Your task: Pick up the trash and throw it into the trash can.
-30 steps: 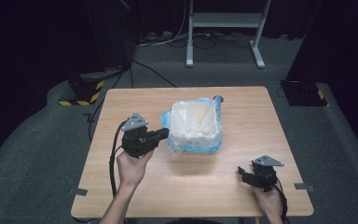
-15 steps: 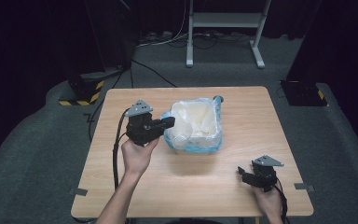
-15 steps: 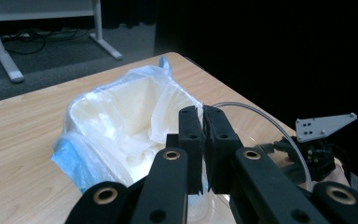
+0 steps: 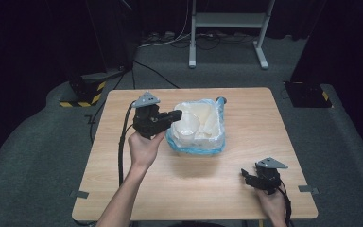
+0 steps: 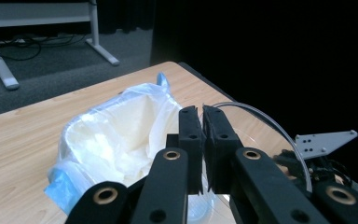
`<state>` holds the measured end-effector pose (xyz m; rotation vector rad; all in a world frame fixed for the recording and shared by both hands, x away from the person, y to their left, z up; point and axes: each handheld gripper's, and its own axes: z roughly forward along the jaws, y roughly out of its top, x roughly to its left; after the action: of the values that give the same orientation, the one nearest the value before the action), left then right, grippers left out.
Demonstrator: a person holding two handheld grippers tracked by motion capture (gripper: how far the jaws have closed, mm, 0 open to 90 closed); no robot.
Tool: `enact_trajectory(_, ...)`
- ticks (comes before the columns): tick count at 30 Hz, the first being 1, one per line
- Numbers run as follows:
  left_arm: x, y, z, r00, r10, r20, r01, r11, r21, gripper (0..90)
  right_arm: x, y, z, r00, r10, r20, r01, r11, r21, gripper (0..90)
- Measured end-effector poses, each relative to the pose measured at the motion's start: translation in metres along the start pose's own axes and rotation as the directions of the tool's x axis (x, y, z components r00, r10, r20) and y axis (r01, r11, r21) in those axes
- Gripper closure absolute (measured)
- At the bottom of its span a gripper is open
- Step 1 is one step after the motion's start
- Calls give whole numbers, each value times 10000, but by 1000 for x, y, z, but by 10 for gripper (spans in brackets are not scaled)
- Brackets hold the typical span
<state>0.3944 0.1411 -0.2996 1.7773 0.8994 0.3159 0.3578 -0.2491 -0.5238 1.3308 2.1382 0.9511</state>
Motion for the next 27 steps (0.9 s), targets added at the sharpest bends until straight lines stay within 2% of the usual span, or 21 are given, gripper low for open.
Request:
enact_trajectory(9,4,15,14,9999,78,-150,-80,9999,-88,865,0,0,0,10000,-1,0,1,10000,0,335)
enact_trajectory(17,7,19,25,9997,51,-228,-55,9999,-149,865,0,0,0,10000,1,0,-1,10000,-2,335)
enact_trajectory(24,13,19,35,9990,-135,-436,123,9995,-274,864,0,0,0,10000,-5,-3,5,10000,1,334)
enact_trajectory(27,15,18,40,9983,-93,-569,81,9997,-221,864,0,0,0,10000,4,-3,-4,10000,0,334)
